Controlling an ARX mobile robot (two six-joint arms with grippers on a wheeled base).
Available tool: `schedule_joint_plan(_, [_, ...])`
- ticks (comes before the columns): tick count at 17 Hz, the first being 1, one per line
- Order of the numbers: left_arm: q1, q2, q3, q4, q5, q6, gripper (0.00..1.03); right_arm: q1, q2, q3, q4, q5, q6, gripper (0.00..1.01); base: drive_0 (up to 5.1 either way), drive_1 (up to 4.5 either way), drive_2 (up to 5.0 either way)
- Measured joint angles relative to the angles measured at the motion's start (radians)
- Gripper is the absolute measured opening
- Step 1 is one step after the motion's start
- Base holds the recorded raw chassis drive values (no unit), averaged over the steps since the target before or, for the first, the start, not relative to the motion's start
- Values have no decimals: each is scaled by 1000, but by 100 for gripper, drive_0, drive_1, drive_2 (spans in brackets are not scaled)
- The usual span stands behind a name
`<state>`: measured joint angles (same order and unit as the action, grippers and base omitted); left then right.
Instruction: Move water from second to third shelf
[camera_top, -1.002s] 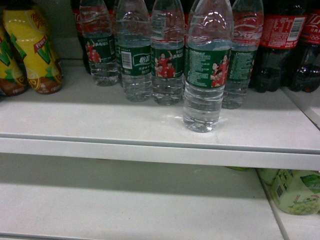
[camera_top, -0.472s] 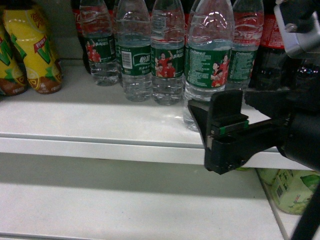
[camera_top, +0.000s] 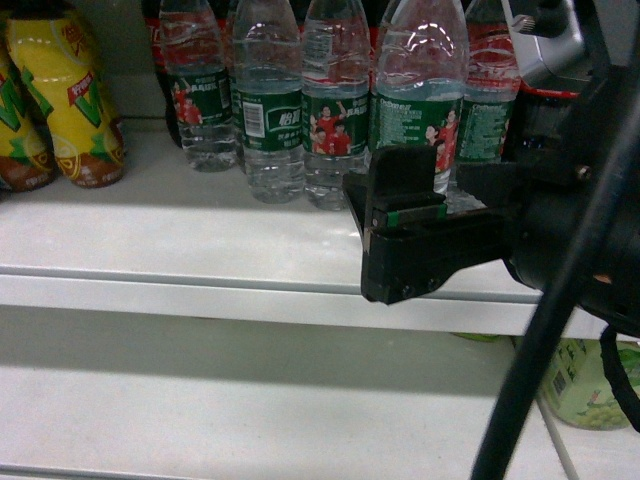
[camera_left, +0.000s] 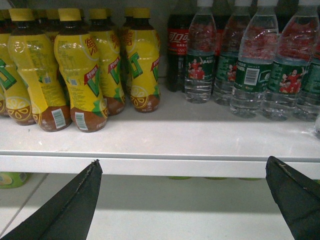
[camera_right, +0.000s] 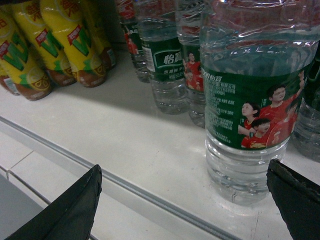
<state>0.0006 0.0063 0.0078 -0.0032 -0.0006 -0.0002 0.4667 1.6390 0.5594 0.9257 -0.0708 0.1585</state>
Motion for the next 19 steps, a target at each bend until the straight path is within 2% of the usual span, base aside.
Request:
schedule_joint_plan(2, [0, 0, 0, 0, 0, 0, 98, 0, 14, 19, -4, 11, 8, 98, 0, 0, 0])
schedule_joint_plan(3, [0, 0, 0, 0, 0, 0, 98, -3, 48, 58, -8, 38, 24, 98, 0, 0, 0])
schedule_joint_plan(5, [0, 0, 0, 0, 0, 0, 98, -31, 129, 183, -66, 58, 36, 98, 0, 0, 0])
schedule_joint_plan(13, [0, 0, 0, 0, 0, 0, 98, -48, 193, 269, -92, 80, 26, 98, 0, 0, 0])
schedule_joint_plan(19, [0, 0, 0, 0, 0, 0, 98, -48, 240, 338, -95, 134, -3, 98, 0, 0, 0])
